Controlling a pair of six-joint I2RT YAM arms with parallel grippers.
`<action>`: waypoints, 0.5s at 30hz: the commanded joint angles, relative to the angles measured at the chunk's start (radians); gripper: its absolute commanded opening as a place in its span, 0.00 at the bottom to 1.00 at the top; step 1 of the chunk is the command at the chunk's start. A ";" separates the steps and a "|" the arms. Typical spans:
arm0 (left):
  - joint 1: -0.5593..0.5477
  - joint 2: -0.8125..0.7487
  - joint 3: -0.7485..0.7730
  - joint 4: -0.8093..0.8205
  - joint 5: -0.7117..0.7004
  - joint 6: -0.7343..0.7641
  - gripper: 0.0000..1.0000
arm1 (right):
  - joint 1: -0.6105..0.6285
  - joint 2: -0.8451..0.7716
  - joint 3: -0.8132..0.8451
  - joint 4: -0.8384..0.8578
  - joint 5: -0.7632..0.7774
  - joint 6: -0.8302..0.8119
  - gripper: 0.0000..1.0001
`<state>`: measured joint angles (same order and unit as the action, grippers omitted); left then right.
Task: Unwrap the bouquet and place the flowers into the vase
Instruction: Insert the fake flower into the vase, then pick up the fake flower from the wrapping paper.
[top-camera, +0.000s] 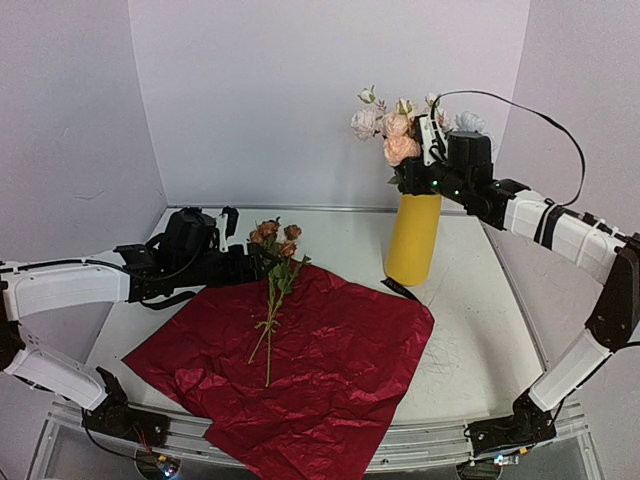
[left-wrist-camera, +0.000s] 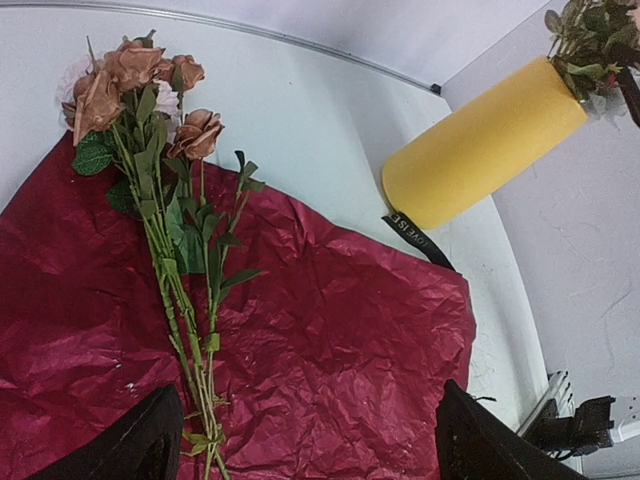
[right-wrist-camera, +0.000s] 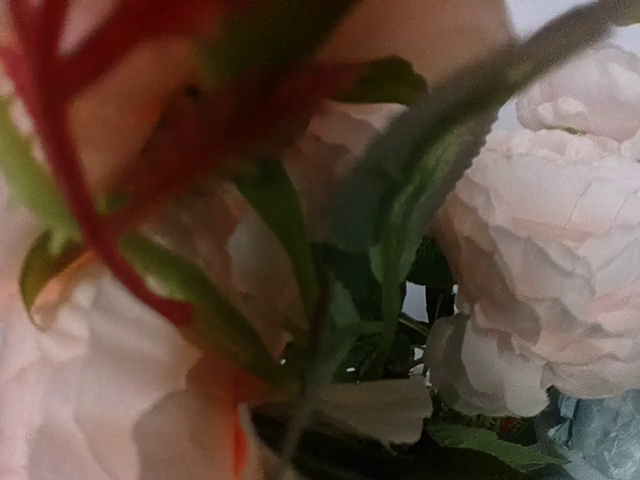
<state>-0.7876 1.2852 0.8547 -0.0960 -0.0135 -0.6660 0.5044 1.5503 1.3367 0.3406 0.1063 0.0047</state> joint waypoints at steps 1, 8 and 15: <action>0.008 0.025 0.002 -0.014 -0.026 -0.014 0.89 | -0.004 -0.032 0.019 -0.009 -0.055 0.039 0.51; 0.008 0.125 0.020 -0.020 -0.034 0.003 0.85 | -0.005 -0.135 -0.076 -0.039 -0.098 0.053 0.88; 0.008 0.220 0.061 -0.033 -0.022 0.037 0.62 | -0.004 -0.248 -0.161 -0.141 -0.149 0.061 0.94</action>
<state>-0.7841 1.4699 0.8582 -0.1245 -0.0304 -0.6576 0.5041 1.3867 1.2175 0.2482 -0.0019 0.0507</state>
